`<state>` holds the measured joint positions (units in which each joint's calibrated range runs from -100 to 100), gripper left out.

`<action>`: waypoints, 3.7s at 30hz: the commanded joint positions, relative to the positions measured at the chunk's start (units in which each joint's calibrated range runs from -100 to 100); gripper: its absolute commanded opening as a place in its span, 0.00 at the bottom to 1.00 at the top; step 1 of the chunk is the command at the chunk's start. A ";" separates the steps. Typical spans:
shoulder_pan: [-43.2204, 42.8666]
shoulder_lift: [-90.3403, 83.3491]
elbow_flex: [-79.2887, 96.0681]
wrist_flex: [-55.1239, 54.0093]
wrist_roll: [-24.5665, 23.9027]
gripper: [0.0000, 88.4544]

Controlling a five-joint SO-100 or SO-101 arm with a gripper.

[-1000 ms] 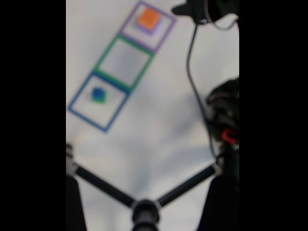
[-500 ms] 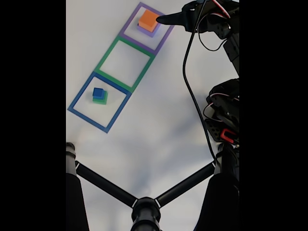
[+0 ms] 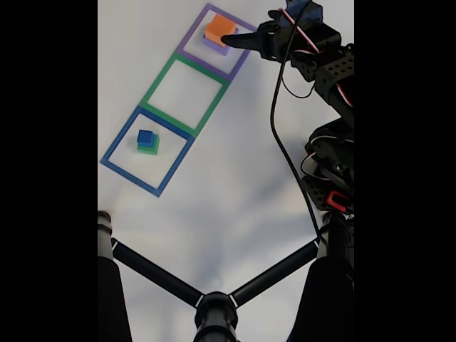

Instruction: Tower of hanoi

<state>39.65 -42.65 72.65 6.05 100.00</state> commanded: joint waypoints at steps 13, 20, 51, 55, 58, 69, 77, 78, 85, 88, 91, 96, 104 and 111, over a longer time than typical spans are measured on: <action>-2.10 23.74 -0.36 -31.35 0.00 0.51; -3.47 30.79 -1.36 -37.99 0.00 0.51; -8.05 49.62 -12.81 -48.51 0.00 0.50; -8.43 50.91 -14.08 -48.59 0.00 0.50; -8.66 51.39 -14.17 -48.83 0.00 0.50; -8.96 51.71 -12.72 -49.40 0.00 0.49; -8.88 51.63 -10.81 -50.29 0.00 0.48; -8.88 51.63 -10.72 -50.29 0.00 0.47; -8.81 51.87 -9.54 -50.53 0.00 0.41; -9.04 51.87 -9.63 -50.53 0.00 0.37; -9.57 51.87 -9.90 -50.53 0.00 0.32; -10.56 51.71 -10.17 -50.53 0.00 0.28; -11.17 51.71 -10.45 -50.53 0.00 0.19; -11.32 51.07 -10.17 -49.72 0.00 0.16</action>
<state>29.06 9.57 63.27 -43.02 100.00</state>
